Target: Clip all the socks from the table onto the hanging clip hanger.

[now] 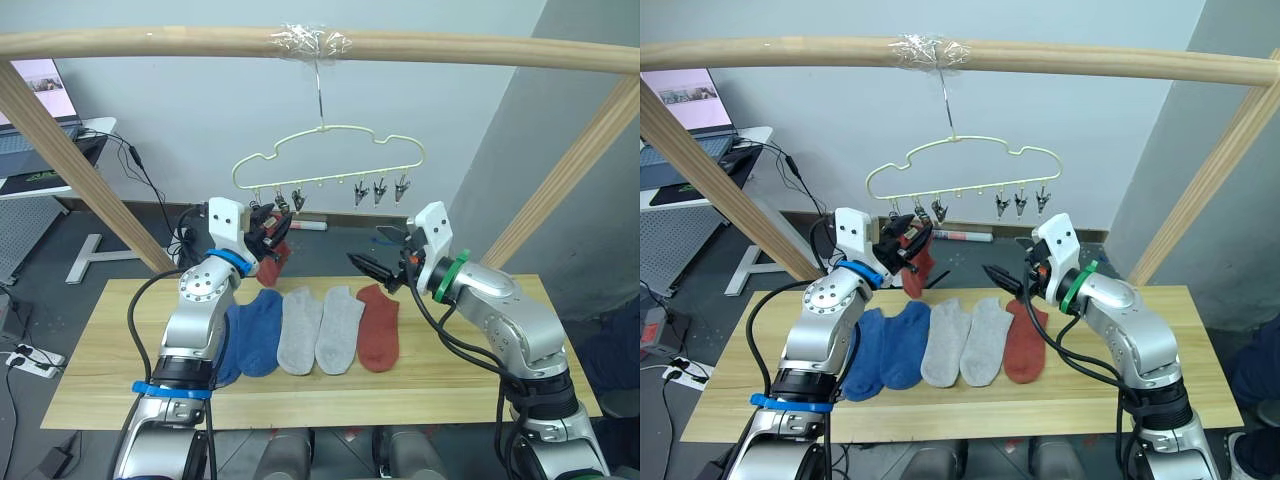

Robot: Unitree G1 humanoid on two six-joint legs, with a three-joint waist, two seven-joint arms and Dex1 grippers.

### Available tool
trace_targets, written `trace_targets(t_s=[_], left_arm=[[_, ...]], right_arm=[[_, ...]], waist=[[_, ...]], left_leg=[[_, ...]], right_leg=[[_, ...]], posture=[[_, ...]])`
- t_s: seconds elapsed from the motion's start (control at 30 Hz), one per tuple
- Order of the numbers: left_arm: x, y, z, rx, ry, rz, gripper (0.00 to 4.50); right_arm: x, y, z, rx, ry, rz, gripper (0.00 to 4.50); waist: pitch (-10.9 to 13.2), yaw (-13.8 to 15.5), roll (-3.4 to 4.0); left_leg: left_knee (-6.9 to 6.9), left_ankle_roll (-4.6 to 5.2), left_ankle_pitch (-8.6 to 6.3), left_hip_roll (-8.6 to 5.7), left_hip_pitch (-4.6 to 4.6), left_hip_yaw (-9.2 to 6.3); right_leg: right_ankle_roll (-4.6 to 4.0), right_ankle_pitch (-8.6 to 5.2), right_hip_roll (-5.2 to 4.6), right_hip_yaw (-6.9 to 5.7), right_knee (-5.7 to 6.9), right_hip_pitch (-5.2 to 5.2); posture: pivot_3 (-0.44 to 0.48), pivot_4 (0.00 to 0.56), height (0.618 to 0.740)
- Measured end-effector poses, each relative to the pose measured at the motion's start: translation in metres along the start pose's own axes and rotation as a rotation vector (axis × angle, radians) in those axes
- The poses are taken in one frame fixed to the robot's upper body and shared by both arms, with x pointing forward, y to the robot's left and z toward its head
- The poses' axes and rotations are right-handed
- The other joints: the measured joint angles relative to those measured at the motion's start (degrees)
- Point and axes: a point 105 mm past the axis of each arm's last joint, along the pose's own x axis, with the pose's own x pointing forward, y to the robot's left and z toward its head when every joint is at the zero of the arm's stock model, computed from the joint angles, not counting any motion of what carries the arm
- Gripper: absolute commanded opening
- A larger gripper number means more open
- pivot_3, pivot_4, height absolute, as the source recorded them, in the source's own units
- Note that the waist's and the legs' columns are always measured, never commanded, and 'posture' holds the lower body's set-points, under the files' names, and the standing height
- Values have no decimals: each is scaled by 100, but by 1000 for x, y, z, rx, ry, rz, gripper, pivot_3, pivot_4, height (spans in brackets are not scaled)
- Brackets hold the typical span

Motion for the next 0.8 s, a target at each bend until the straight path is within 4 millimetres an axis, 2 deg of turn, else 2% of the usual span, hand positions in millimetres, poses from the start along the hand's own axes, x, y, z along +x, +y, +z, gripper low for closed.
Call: trace_targets(t_s=[0.23, 0.43, 0.8], left_arm=[[19, -10, -3, 26, -16, -25, 1938], [24, -19, -3, -32, -31, -67, 1938], [-2, -36, -12, -152, 4, -147, 1938]], right_arm=[[-2, -4, 2, 7, -3, -23, 4500], [-3, -6, 1, 3, 4, -42, 4500], [-6, -9, 3, -10, 4, -57, 4500]], waist=[[0, -7, 0], [0, -34, 0], [0, -121, 0]], left_leg=[[3, 0, 0, -3, 1, 1], [3, 0, 1, -1, 0, 0], [5, 1, 1, 3, 2, -2]], right_leg=[[3, 2, 7, -1, 1, 3], [4, 3, 6, -1, 1, 3], [4, 3, 6, 0, 4, 4]], posture=[[32, 164, 740], [25, 163, 740], [43, 162, 740]])
